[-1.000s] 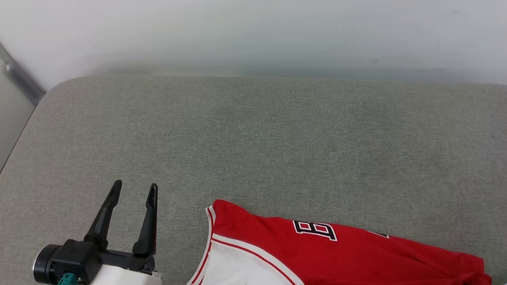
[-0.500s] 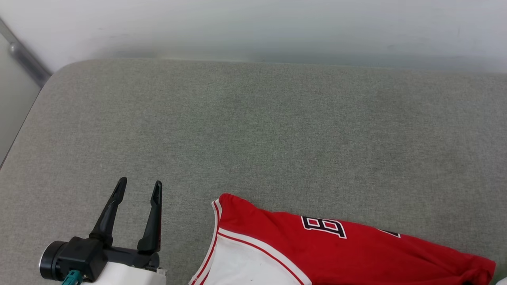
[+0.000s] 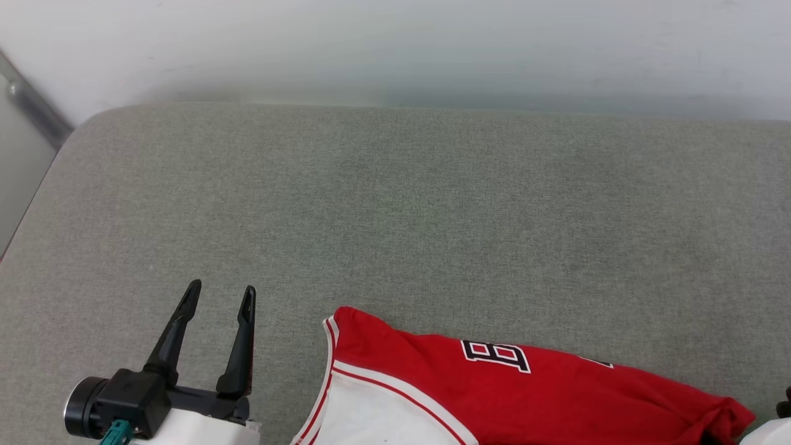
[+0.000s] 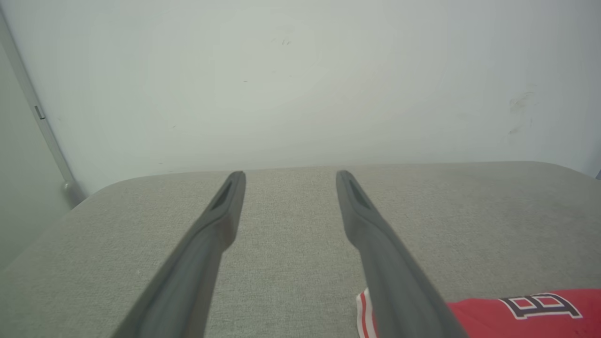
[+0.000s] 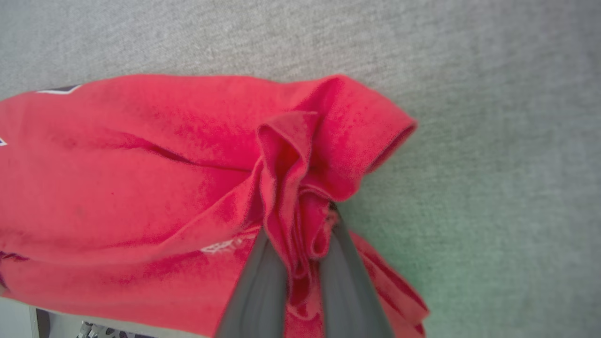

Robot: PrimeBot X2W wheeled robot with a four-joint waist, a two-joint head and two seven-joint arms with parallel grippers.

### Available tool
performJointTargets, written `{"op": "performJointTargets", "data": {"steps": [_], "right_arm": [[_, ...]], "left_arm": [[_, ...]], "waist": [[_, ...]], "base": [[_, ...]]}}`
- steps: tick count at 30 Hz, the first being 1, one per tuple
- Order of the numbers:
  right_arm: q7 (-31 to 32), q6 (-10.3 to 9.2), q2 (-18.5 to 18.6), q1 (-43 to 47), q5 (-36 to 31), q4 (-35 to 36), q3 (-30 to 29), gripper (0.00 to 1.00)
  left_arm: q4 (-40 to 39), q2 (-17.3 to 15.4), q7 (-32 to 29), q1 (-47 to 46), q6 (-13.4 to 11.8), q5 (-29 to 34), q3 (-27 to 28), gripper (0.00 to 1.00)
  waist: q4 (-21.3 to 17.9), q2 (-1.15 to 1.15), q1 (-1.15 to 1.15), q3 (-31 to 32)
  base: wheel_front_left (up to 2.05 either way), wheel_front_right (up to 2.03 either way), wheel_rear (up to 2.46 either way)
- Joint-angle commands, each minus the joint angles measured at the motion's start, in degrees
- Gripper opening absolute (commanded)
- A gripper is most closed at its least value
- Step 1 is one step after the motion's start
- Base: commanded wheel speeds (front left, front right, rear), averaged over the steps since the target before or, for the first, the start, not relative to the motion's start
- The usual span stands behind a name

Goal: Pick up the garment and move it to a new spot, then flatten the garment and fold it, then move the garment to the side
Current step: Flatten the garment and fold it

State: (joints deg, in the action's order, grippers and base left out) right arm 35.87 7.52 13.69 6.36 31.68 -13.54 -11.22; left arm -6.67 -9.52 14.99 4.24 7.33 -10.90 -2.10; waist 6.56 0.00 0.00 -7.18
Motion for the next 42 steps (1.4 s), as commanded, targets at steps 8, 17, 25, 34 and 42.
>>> {"op": "performJointTargets", "data": {"steps": [8,17,25,34,42], "right_arm": [[-3.72,-0.16,3.42,-3.18,-3.14,-3.61,-6.97,0.00],[-3.49,-0.06,3.97,-4.53,-7.37,-4.58,-11.10,0.00],[3.81,-0.04,1.74,0.17,-5.59,6.22,-6.78,0.00],[12.17,-0.04,-3.57,3.88,-2.19,19.57,-0.16,0.00],[17.85,-0.04,-9.88,2.21,4.41,26.22,6.78,0.00]], "left_arm": [[0.43,-0.30,0.25,-0.12,0.12,-0.13,-0.61,1.00],[1.56,-0.32,0.25,1.59,0.13,-0.87,-1.39,1.00],[1.61,0.16,0.24,3.53,0.13,-0.98,-1.72,1.00],[2.10,0.18,0.24,3.68,0.14,-1.25,-2.63,1.00],[2.32,-0.08,0.24,2.93,0.14,-1.51,-3.45,1.00]], "waist": [[-0.95,0.00,0.00,0.98],[-1.56,0.00,0.00,4.94],[-2.06,0.00,0.00,7.88],[-1.37,0.00,0.00,8.53],[0.45,0.00,0.00,8.00]], "base": [[0.00,0.00,0.00],[0.00,0.00,0.00],[0.00,0.00,0.00],[0.00,0.00,0.00],[0.00,0.00,0.00]]}}
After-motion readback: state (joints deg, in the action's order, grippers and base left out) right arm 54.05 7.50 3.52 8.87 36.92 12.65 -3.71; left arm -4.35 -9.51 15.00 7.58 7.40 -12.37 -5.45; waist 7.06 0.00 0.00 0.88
